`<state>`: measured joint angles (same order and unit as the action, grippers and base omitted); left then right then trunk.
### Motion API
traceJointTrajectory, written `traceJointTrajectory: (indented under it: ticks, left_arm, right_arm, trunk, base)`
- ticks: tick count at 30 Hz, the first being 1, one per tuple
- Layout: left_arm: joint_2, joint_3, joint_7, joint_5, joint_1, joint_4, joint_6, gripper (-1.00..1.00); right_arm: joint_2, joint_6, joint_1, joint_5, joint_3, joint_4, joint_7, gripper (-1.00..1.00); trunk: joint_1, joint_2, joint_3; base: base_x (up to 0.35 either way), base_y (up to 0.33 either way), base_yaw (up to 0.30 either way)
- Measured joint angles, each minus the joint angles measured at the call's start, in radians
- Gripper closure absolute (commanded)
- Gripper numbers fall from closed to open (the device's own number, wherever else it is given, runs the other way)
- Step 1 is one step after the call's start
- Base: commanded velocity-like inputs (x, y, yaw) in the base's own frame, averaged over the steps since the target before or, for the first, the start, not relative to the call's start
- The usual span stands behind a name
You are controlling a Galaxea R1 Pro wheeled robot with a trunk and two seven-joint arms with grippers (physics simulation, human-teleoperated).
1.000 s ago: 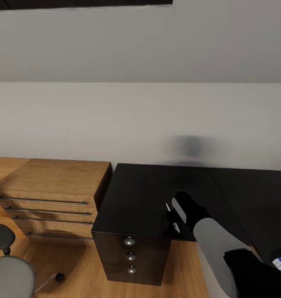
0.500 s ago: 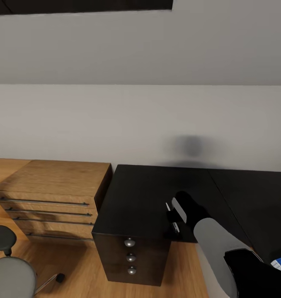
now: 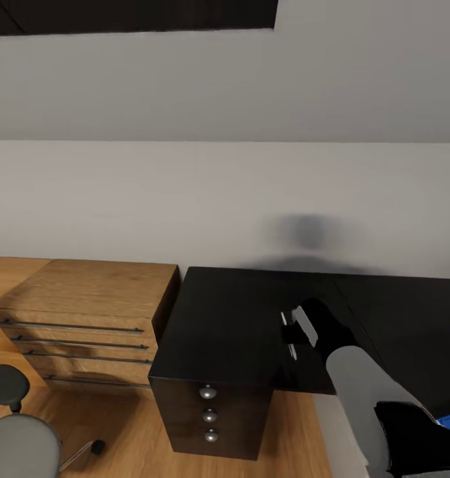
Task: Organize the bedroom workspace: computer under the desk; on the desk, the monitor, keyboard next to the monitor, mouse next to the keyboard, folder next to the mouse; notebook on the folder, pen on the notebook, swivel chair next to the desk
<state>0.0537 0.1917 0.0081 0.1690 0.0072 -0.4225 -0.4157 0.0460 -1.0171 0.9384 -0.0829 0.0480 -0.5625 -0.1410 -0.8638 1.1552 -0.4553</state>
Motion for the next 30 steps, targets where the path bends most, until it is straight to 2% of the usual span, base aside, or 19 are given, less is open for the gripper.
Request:
traceJointTrajectory:
  ticks: [1, 5, 8, 14, 19, 30]
  left_arm:
    - [0.000, 0.001, 0.000, 0.000, 0.000, 0.000, 0.000, -1.00]
    - [0.000, 0.001, 0.000, 0.000, 0.000, 0.000, -0.001, -1.00]
    - [0.000, 0.001, 0.000, 0.000, 0.000, 0.000, -0.001, -1.00]
    - [0.002, -0.001, -0.001, -0.001, 0.000, 0.000, -0.001, -1.00]
    - [0.004, 0.000, 0.000, 0.001, 0.000, 0.002, 0.002, -1.00]
    - [0.005, -0.003, 0.003, 0.000, 0.000, 0.032, 0.005, -1.00]
  right_arm:
    - [-0.011, -0.004, 0.000, 0.003, 0.042, -0.013, -0.001, 1.00]
    - [-0.046, -0.011, 0.000, 0.003, 0.157, -0.062, -0.001, 1.00]
    - [-0.073, -0.008, 0.000, 0.001, 0.202, -0.085, 0.000, 1.00]
    - [-0.099, -0.016, -0.002, -0.004, 0.230, -0.096, 0.000, 1.00]
    - [-0.072, -0.005, -0.006, -0.006, 0.234, -0.099, -0.001, 1.00]
    - [-0.073, 0.008, -0.034, 0.001, 0.235, -0.105, -0.003, 1.00]
  trunk:
    - [0.004, -0.007, 0.003]
    - [0.019, -0.035, 0.016]
    - [0.031, -0.056, 0.025]
    - [0.054, -0.098, 0.044]
    - [0.073, -0.133, 0.060]
    - [0.115, -0.210, 0.094]
  base:
    - [0.000, 0.000, 0.000]
    - [0.000, 0.000, 0.000]
    - [0.000, 0.000, 0.000]
    - [0.000, 0.000, -0.146]
    - [0.000, 0.000, -0.245]
    - [0.000, 0.000, -0.257]
